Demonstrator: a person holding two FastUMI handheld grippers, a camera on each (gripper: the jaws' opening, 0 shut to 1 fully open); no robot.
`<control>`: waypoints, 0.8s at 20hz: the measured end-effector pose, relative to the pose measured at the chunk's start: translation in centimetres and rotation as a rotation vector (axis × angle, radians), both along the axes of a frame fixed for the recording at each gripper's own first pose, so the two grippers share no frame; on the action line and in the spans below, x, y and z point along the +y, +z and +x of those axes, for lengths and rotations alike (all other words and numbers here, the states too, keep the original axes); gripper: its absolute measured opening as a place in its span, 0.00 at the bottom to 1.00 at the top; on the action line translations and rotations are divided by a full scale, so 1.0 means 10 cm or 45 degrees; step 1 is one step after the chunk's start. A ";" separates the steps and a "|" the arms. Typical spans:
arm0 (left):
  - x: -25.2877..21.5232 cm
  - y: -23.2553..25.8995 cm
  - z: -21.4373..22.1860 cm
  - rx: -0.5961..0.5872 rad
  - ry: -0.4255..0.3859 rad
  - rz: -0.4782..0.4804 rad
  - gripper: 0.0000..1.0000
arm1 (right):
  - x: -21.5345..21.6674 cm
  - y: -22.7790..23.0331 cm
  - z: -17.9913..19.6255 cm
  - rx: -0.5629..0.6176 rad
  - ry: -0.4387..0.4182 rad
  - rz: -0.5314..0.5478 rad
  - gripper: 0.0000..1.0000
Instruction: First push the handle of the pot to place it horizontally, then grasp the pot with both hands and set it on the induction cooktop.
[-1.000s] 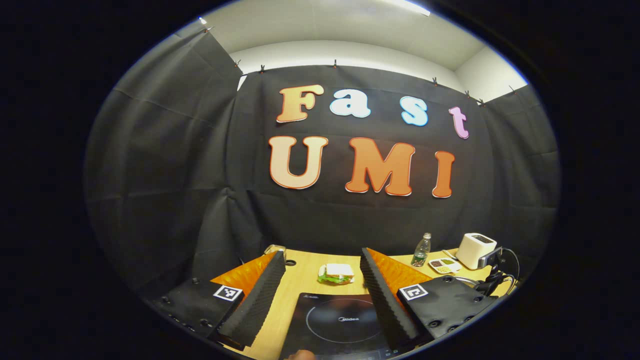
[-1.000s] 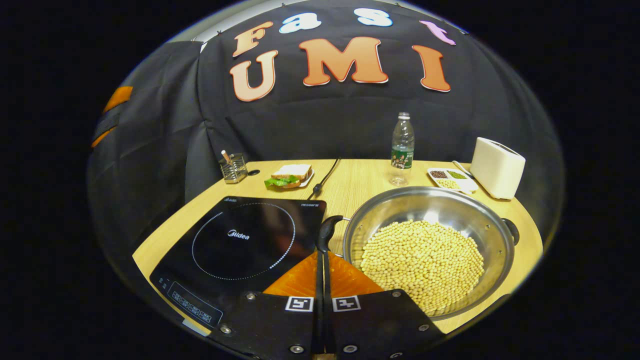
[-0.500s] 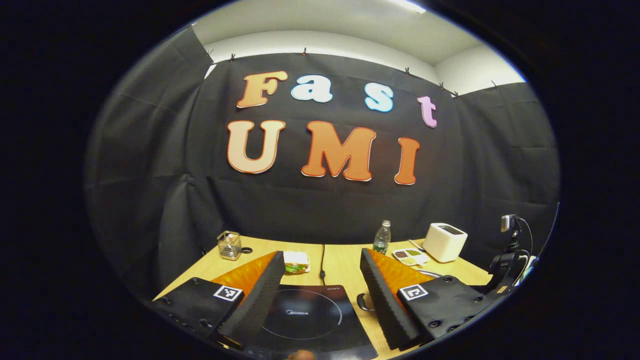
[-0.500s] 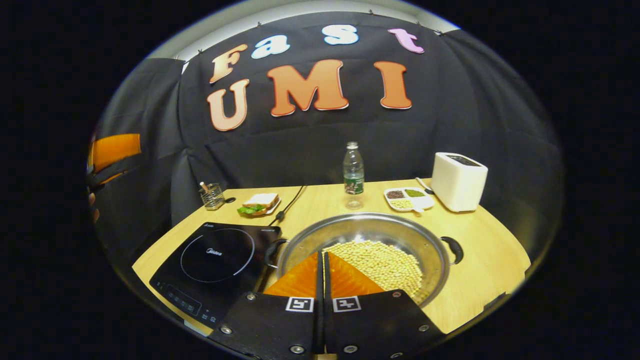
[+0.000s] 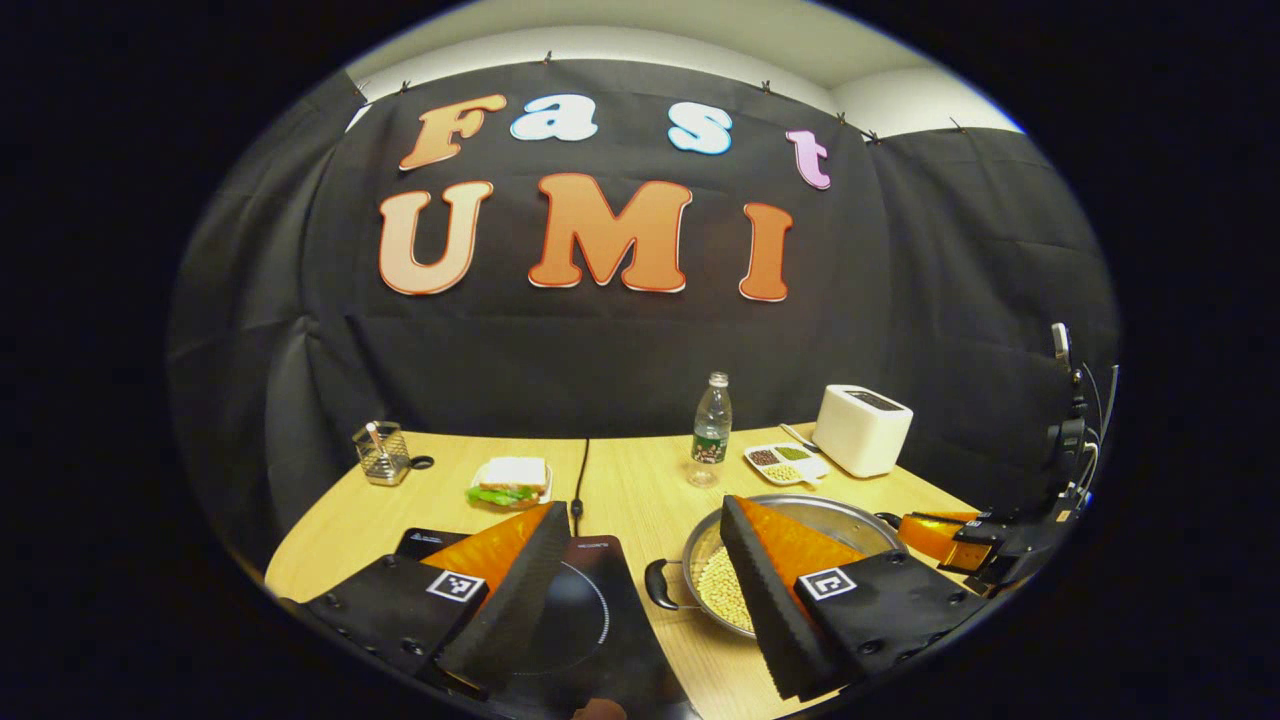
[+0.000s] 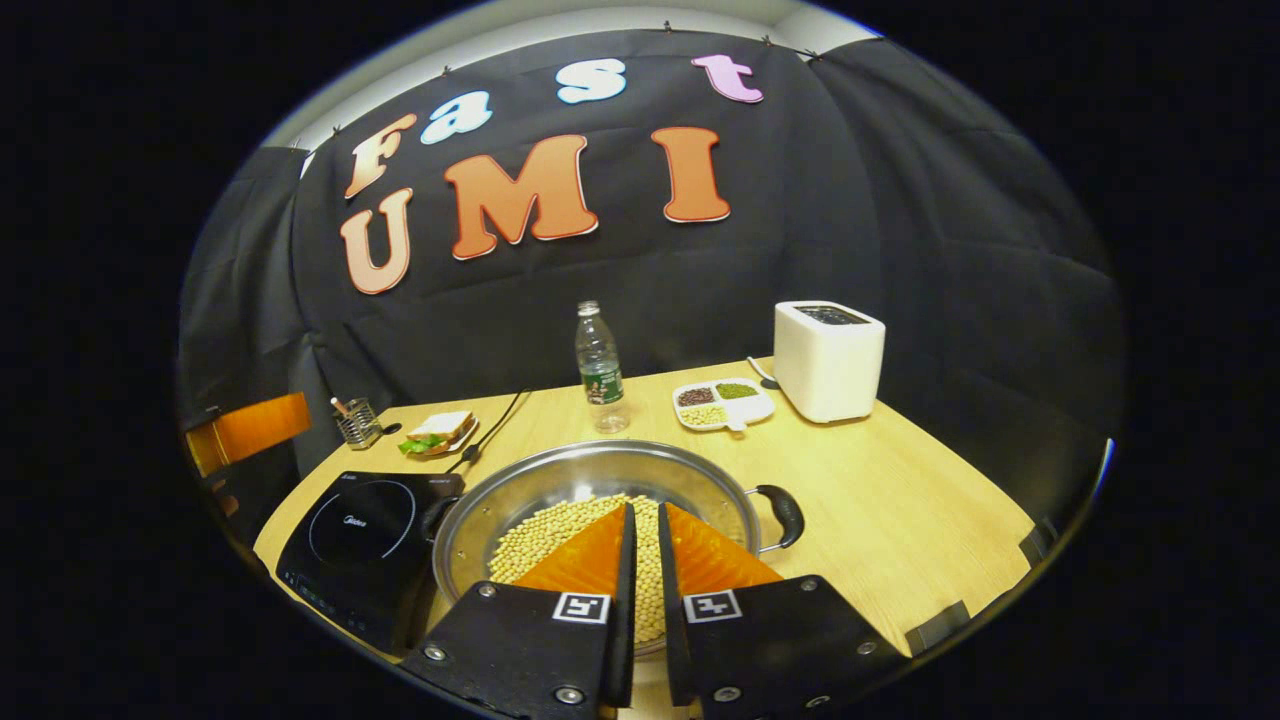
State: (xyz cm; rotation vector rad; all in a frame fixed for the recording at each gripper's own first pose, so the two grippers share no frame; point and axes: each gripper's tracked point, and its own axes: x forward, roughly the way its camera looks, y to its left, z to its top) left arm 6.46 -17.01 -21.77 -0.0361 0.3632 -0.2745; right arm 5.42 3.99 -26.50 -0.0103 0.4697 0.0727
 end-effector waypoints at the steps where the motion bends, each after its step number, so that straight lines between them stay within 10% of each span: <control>1: -0.07 -0.08 0.04 0.019 -0.015 -0.002 0.99 | -0.07 -0.01 0.03 0.000 -0.014 -0.005 0.19; 9: -0.46 -0.63 0.20 0.150 -0.132 0.081 0.99 | -0.47 -0.38 0.31 0.069 -0.102 -0.079 0.84; 16: -0.55 -1.18 0.39 0.300 -0.148 0.129 0.99 | -0.65 -0.70 0.49 0.148 -0.149 -0.073 0.94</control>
